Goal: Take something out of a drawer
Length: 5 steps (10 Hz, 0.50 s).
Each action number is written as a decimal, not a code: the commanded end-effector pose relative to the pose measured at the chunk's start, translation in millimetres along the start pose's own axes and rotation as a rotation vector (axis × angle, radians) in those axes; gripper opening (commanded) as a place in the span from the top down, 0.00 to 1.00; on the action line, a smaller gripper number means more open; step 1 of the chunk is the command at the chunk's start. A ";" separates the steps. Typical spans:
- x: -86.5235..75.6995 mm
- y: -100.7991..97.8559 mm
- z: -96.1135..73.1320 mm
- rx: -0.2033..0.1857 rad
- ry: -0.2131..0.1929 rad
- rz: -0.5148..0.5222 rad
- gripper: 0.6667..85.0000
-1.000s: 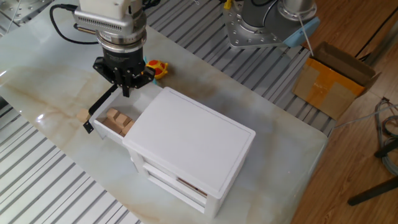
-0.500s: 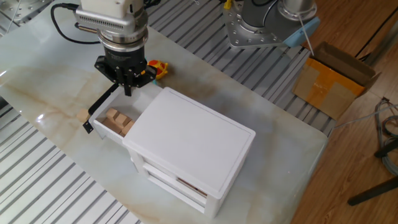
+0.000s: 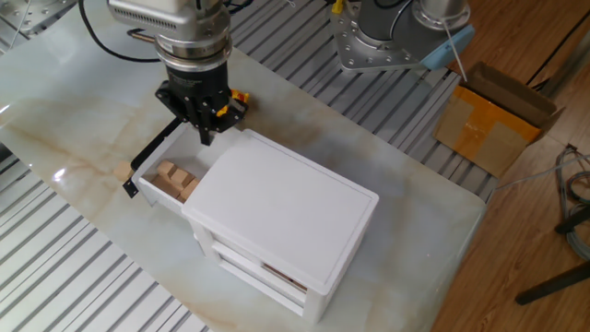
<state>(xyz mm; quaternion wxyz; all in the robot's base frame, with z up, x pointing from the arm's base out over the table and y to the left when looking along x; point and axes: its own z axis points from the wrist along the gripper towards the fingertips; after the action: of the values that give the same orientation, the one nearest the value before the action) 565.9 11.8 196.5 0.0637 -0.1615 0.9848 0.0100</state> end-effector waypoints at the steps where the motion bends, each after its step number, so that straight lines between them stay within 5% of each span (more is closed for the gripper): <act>1: -0.3 1.5 -3.7 -0.001 -0.001 0.042 1.00; 3: -2.1 5.3 2.5 -0.023 0.007 0.052 1.00; 5: -6.9 -8.4 15.3 -0.004 0.013 0.024 1.00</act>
<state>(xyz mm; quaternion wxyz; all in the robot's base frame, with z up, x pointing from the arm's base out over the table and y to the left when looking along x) 569.0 10.4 190.6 0.0579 -0.1477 0.9873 0.0103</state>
